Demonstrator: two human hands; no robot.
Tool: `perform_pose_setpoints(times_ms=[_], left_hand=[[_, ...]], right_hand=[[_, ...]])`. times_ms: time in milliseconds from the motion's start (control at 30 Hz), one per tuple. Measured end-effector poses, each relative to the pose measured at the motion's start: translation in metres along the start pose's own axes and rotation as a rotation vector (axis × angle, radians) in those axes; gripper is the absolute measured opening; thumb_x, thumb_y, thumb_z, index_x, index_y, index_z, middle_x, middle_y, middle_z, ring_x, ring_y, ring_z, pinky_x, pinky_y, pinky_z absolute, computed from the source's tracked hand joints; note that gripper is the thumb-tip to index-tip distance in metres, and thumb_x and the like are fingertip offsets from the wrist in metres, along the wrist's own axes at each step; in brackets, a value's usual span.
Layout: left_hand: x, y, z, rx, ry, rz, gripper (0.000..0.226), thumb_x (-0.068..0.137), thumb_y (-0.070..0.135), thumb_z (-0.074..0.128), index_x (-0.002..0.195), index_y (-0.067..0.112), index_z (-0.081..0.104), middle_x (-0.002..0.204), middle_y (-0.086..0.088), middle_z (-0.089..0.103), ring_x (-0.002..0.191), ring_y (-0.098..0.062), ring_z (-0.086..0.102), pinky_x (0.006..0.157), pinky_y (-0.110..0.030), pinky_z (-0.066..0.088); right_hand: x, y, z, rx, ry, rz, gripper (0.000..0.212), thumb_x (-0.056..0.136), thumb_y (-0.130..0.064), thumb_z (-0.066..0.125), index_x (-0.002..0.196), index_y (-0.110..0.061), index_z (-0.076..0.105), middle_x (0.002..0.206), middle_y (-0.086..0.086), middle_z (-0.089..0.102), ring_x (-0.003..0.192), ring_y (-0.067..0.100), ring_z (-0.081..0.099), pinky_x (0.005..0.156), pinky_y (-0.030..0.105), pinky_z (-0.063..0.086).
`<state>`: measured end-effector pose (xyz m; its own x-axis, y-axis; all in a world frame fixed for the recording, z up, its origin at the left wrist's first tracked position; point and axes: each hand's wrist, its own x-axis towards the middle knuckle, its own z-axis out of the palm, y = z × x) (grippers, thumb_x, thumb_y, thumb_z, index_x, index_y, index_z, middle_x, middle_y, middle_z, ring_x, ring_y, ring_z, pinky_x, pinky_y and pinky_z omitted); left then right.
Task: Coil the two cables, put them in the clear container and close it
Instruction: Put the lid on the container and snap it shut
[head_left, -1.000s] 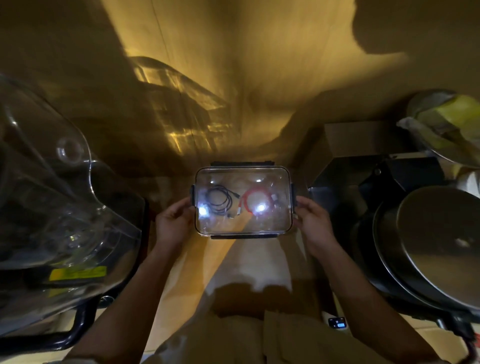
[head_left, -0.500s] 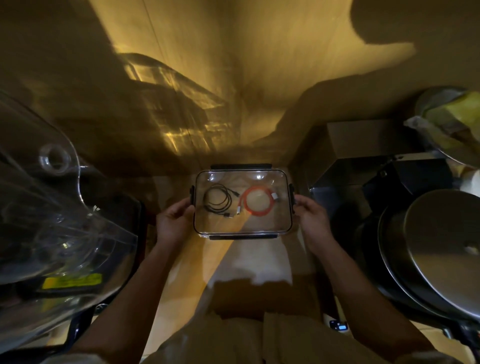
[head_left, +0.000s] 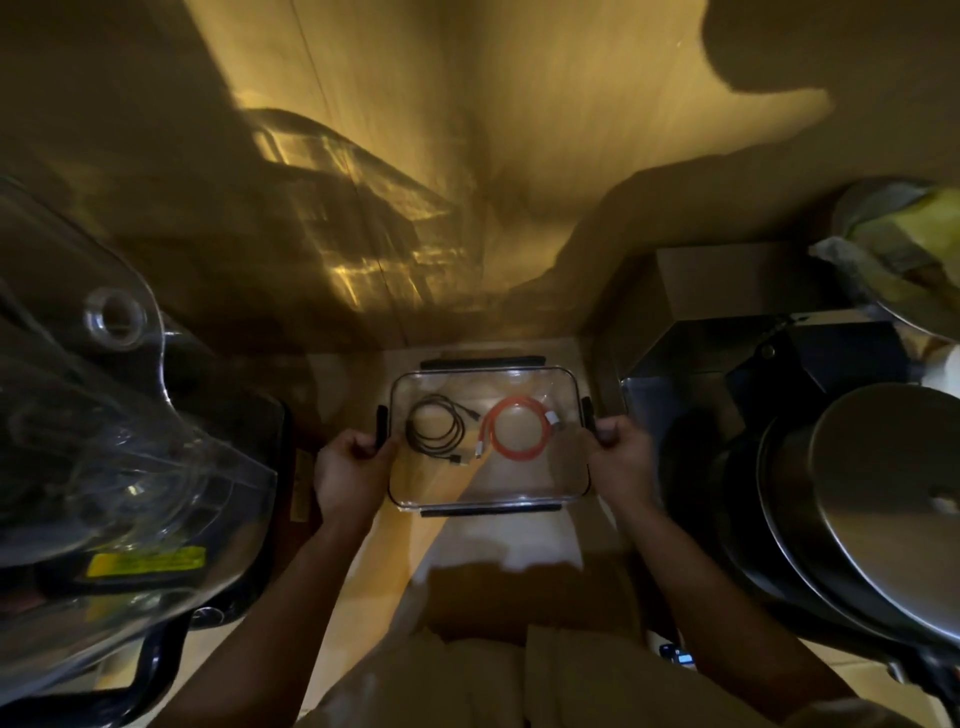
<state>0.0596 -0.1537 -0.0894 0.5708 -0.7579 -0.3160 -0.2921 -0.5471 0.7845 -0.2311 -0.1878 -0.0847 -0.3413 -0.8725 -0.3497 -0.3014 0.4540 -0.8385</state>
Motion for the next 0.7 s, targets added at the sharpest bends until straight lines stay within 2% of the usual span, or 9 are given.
perform_pose_setpoints(times_ms=[67,133,200,300,400,533,633,700], left_hand=[[-0.004,-0.009,-0.002,0.019,0.0,-0.055,0.032,0.076,0.037,0.081,0.067,0.017,0.058,0.066,-0.003,0.065,0.063,-0.021,0.063,0.06,-0.038,0.049],[-0.004,-0.015,-0.003,0.029,-0.037,-0.083,0.032,0.077,0.038,0.081,0.07,0.012,0.064,0.069,-0.011,0.068,0.067,-0.028,0.066,0.065,-0.044,0.054],[-0.002,-0.016,-0.005,-0.005,-0.093,-0.107,0.024,0.079,0.032,0.08,0.073,0.013,0.068,0.072,-0.011,0.07,0.069,-0.028,0.069,0.067,-0.045,0.057],[0.003,-0.014,-0.007,-0.082,-0.175,-0.147,0.012,0.082,0.017,0.079,0.078,0.016,0.068,0.079,-0.01,0.071,0.076,-0.028,0.069,0.07,-0.041,0.057],[0.004,-0.015,-0.011,-0.094,-0.211,-0.174,0.008,0.083,0.013,0.077,0.084,0.014,0.069,0.083,-0.01,0.073,0.079,-0.028,0.071,0.068,-0.039,0.058],[0.005,-0.021,-0.011,-0.115,-0.215,-0.208,0.007,0.084,0.012,0.076,0.086,0.013,0.07,0.086,-0.014,0.073,0.082,-0.032,0.071,0.077,-0.049,0.059],[0.007,-0.026,-0.01,-0.154,-0.208,-0.238,0.011,0.083,0.014,0.078,0.088,0.015,0.069,0.085,-0.01,0.072,0.083,-0.031,0.071,0.075,-0.044,0.06],[0.004,-0.028,-0.009,-0.146,-0.178,-0.227,0.016,0.081,0.02,0.08,0.09,0.02,0.066,0.091,-0.007,0.072,0.084,-0.027,0.071,0.076,-0.043,0.06]], right_hand=[[-0.004,0.006,-0.001,-0.043,0.024,-0.013,0.019,0.08,-0.02,0.078,0.075,-0.025,0.059,0.074,-0.003,0.067,0.074,0.018,0.066,0.065,0.038,0.054],[-0.005,0.009,-0.001,-0.054,0.023,0.002,0.016,0.081,-0.024,0.077,0.08,-0.025,0.061,0.079,-0.001,0.07,0.076,0.019,0.068,0.068,0.042,0.057],[-0.002,0.008,-0.001,-0.088,-0.008,0.038,0.012,0.083,-0.024,0.075,0.09,-0.022,0.065,0.087,0.003,0.072,0.083,0.023,0.069,0.074,0.048,0.059],[0.004,0.005,-0.002,-0.164,-0.08,0.054,0.014,0.087,-0.021,0.07,0.101,-0.014,0.069,0.093,0.007,0.073,0.09,0.025,0.07,0.08,0.05,0.059],[0.004,0.005,-0.004,-0.191,-0.136,0.088,0.009,0.09,-0.015,0.067,0.099,-0.014,0.069,0.093,0.007,0.072,0.093,0.024,0.069,0.082,0.049,0.059],[-0.002,0.007,-0.001,-0.18,-0.093,0.101,0.013,0.089,-0.016,0.068,0.101,-0.011,0.069,0.094,0.008,0.072,0.095,0.025,0.068,0.082,0.048,0.059],[-0.004,0.008,0.001,-0.16,-0.053,0.103,0.004,0.085,-0.017,0.072,0.088,-0.015,0.069,0.085,0.006,0.071,0.089,0.023,0.067,0.081,0.049,0.058],[-0.007,0.009,0.001,-0.146,-0.029,0.071,0.007,0.085,-0.016,0.073,0.089,-0.017,0.067,0.084,0.003,0.07,0.089,0.023,0.067,0.081,0.047,0.057]])
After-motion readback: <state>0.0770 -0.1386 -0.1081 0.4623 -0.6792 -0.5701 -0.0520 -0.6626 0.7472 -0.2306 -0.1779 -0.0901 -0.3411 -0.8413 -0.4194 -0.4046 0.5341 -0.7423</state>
